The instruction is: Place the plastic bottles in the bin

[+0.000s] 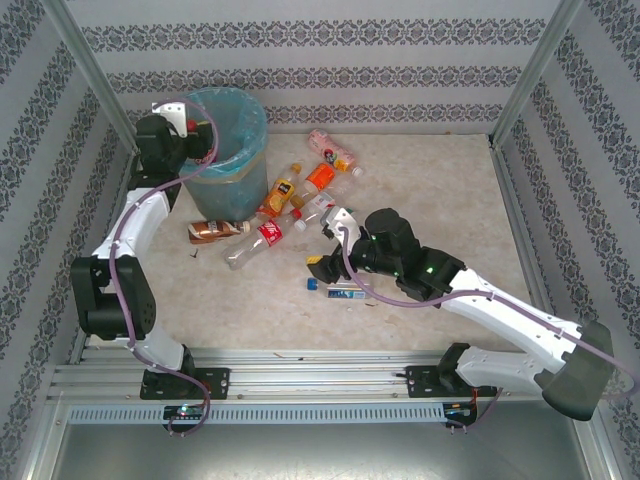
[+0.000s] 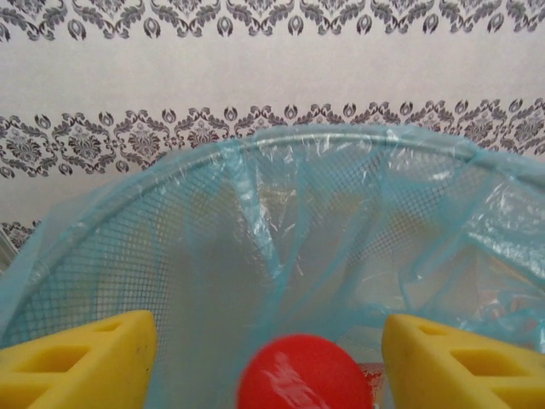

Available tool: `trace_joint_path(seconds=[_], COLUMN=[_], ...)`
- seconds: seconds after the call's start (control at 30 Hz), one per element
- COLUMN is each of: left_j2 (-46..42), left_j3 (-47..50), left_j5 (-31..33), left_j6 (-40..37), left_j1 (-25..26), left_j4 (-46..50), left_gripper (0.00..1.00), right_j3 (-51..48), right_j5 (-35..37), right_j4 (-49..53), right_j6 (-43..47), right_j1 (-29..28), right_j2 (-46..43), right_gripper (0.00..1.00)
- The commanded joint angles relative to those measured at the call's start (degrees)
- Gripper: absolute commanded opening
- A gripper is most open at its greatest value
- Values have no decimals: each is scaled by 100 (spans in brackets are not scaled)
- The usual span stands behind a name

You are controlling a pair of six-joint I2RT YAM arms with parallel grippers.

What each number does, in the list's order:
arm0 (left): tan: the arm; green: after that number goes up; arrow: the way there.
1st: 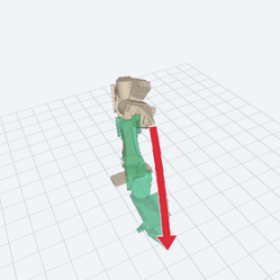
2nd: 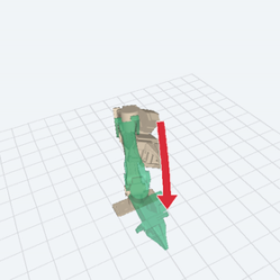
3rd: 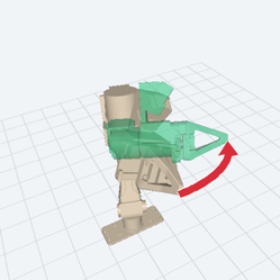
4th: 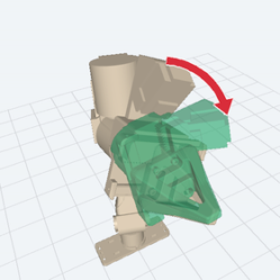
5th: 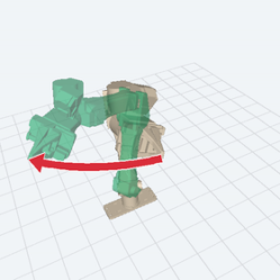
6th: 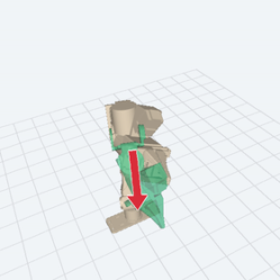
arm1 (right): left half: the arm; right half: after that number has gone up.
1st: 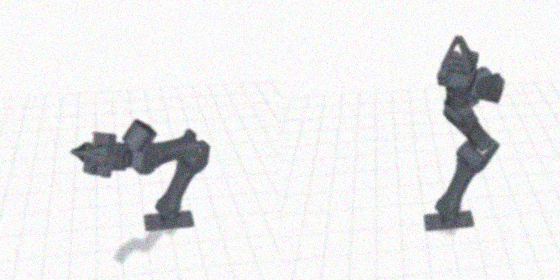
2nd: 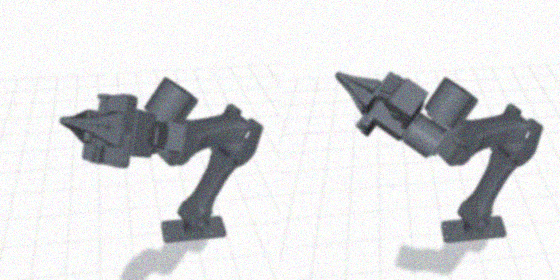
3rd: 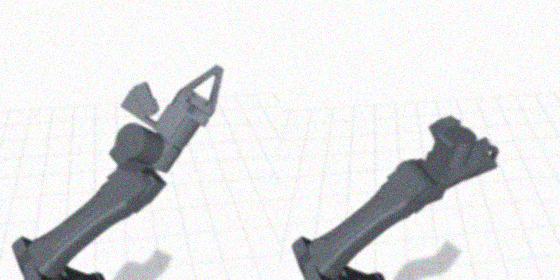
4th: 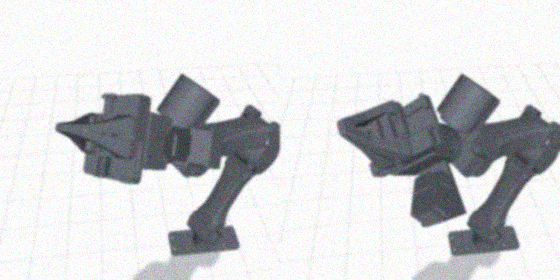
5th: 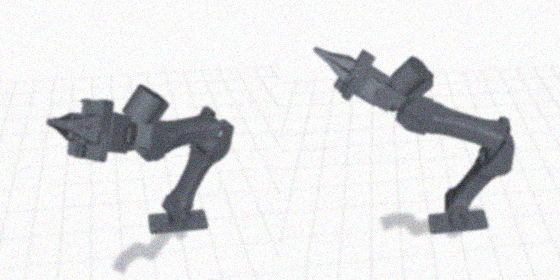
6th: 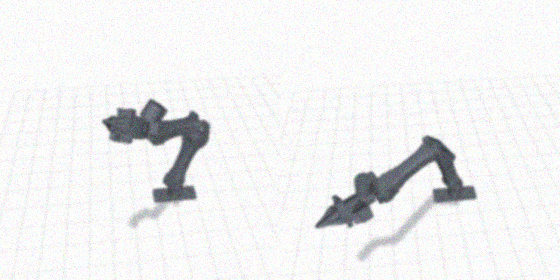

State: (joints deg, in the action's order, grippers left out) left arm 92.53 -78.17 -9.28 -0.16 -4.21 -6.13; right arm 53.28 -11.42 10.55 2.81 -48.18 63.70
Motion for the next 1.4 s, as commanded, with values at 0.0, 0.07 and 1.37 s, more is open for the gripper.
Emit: trace_joint_path(seconds=[0.0,0.07,1.37], left_j2=[-283,-477,506], left_j3=[-520,-720,-2197], left_j5=[-100,-164,-1261], left_j6=[357,519,983], left_j1=[-48,-45,728], left_j4=[336,433,3591], left_gripper=[71,71,44], right_j3=[218,220,531], right_j5=[-18,-9,393], right_j4=[52,50,192], right_j6=[53,66,-84], right_j1=[-68,-73,-344], right_j2=[4,-6,445], right_gripper=[79,79,78])
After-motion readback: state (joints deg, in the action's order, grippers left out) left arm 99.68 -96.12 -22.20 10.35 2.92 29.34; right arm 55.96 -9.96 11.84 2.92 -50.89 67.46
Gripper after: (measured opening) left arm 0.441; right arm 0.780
